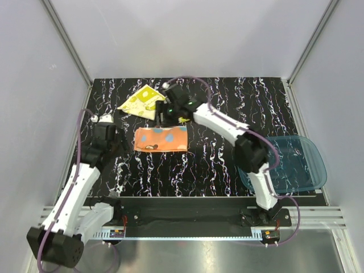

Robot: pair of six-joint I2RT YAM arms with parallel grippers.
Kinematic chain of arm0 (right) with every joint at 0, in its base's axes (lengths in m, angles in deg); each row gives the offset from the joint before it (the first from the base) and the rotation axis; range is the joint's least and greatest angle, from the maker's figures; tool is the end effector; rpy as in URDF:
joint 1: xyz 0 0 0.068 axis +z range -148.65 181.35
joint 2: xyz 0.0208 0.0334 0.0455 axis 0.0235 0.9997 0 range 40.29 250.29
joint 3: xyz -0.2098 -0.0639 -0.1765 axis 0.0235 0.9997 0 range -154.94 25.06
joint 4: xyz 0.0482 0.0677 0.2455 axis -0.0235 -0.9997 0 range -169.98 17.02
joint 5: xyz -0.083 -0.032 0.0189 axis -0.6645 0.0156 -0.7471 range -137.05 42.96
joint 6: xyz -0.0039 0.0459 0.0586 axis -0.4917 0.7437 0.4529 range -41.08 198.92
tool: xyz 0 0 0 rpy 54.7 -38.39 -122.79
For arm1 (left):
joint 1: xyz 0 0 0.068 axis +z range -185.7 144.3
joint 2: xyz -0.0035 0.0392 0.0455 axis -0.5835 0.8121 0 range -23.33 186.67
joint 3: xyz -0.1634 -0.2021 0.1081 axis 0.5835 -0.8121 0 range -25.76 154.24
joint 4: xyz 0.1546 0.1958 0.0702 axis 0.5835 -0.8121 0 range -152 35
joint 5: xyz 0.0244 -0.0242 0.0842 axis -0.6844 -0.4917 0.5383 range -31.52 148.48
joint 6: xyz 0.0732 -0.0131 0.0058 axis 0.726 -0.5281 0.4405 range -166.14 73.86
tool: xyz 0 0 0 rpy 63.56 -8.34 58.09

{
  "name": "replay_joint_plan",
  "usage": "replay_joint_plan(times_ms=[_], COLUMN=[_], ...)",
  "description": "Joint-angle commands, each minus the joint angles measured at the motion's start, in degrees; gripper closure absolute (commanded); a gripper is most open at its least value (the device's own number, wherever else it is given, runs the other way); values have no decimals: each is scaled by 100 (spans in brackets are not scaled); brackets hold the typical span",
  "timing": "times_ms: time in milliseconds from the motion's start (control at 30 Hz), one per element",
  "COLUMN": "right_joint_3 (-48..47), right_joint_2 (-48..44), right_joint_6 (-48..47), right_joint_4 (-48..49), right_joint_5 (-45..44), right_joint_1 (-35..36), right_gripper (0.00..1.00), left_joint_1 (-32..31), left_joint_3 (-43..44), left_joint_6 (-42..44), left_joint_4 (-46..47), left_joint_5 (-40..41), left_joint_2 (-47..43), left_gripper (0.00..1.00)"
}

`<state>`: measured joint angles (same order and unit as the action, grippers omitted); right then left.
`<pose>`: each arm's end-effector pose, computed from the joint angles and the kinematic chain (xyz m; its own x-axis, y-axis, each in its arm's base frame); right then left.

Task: Roll the towels
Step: Fold the towel

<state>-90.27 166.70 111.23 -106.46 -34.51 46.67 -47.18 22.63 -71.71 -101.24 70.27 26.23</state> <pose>0.3616 0.3849 0.2507 -0.8461 -0.1136 -0.5208 -0.4149 0.7537 0.5096 0.1773 -0.0229 0.2766 -0.6765 -0.2937 -0.6753 -0.2579 0.9534 -0.1564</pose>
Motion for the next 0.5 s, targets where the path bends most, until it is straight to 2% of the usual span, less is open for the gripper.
replay_joint_plan(times_ms=[0, 33, 67, 133, 167, 200, 300, 467], right_joint_3=[958, 1125, 1379, 1565, 1688, 1741, 1917, 1997], right_joint_2=[-986, -1048, -1092, -1066, -1014, -996, -899, -601], right_joint_6=[-182, -190, -217, -304, -340, -401, -480, -472], right_joint_4=[385, 368, 342, 271, 271, 280, 350, 394], right_joint_5=[-138, -85, -50, 134, 196, 249, 337, 531], right_joint_1=[-620, -708, -892, -1024, -1069, -1121, -1139, -1148], right_gripper=[40, 42, 56, 68, 79, 82, 88, 91], left_joint_1=[-169, -222, -275, -415, -451, -538, -679, -688], left_joint_3=[285, 312, 365, 583, 672, 777, 1173, 1682], left_joint_6=[-177, -221, -317, -379, -432, -458, -467, -494], left_joint_4=[466, 554, 729, 870, 1010, 1046, 1301, 1459], left_joint_5=[-248, -248, -291, -370, -484, -520, -625, -634], left_joint_2=[457, 736, 896, 1386, 1581, 1940, 2643, 3691], left_gripper=[34, 34, 34, 34, 34, 35, 35, 35])
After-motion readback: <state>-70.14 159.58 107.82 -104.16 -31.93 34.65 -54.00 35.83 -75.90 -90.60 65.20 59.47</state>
